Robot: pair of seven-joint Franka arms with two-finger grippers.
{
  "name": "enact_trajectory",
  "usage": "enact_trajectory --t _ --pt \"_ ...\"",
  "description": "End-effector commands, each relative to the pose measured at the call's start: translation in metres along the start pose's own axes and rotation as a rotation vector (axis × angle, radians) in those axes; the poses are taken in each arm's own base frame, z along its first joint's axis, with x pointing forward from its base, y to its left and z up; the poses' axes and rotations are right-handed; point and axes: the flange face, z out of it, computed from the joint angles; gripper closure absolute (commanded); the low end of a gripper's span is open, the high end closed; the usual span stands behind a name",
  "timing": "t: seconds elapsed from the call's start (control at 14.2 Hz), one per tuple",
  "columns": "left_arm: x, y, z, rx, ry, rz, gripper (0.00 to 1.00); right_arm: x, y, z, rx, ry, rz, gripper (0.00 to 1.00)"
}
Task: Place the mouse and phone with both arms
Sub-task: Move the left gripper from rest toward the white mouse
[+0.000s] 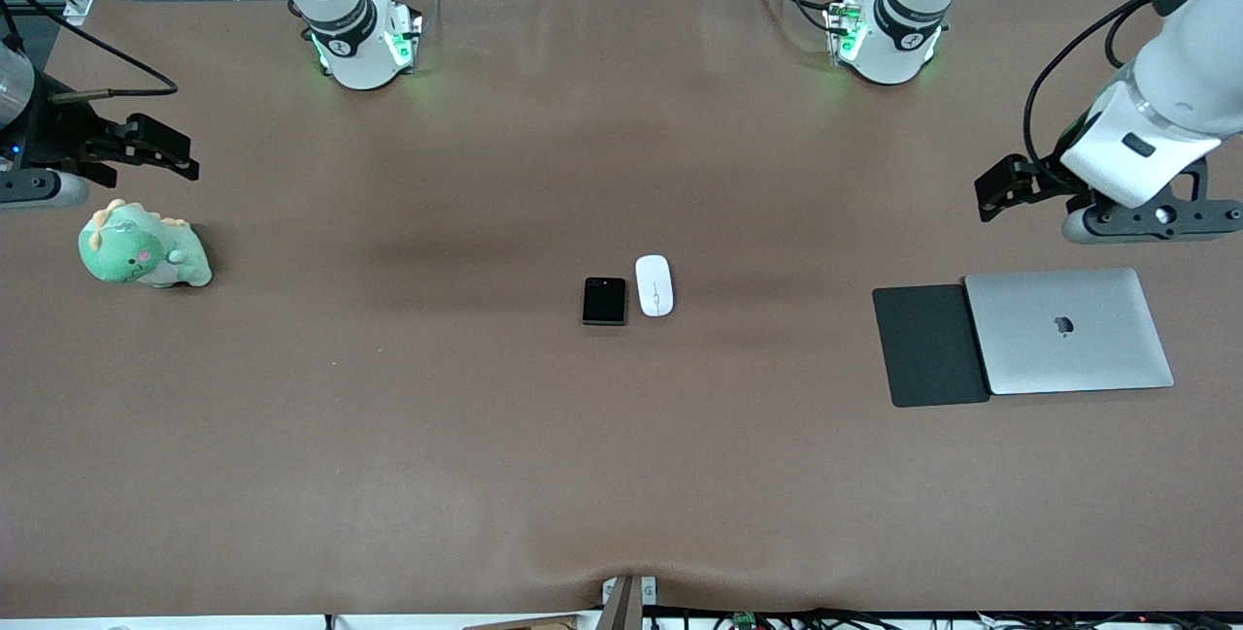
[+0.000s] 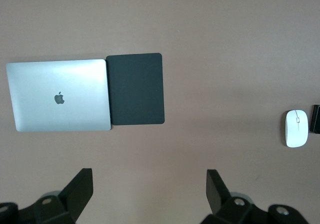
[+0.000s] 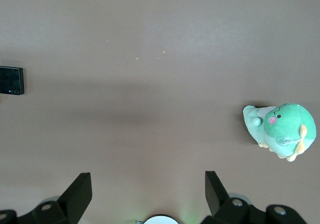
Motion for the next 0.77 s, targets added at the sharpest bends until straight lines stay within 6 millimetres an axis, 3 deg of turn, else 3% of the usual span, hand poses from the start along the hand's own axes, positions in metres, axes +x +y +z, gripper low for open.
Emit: enact_trajectory --t 0.0,0.49,0.7 --pt "0.007 0.004 0.005 -0.010 0.006 -0.015 0.00 -0.005 0.000 -0.001 -0.015 0.003 -0.009 0.00" --pt "0.014 0.016 0.018 -0.009 0.003 0.002 0.00 -0.005 0.000 -0.001 -0.016 0.003 -0.009 0.00" --pt "0.020 0.021 0.034 -0.007 -0.019 0.009 0.00 -0.005 0.000 -0.001 -0.016 0.003 -0.009 0.00"
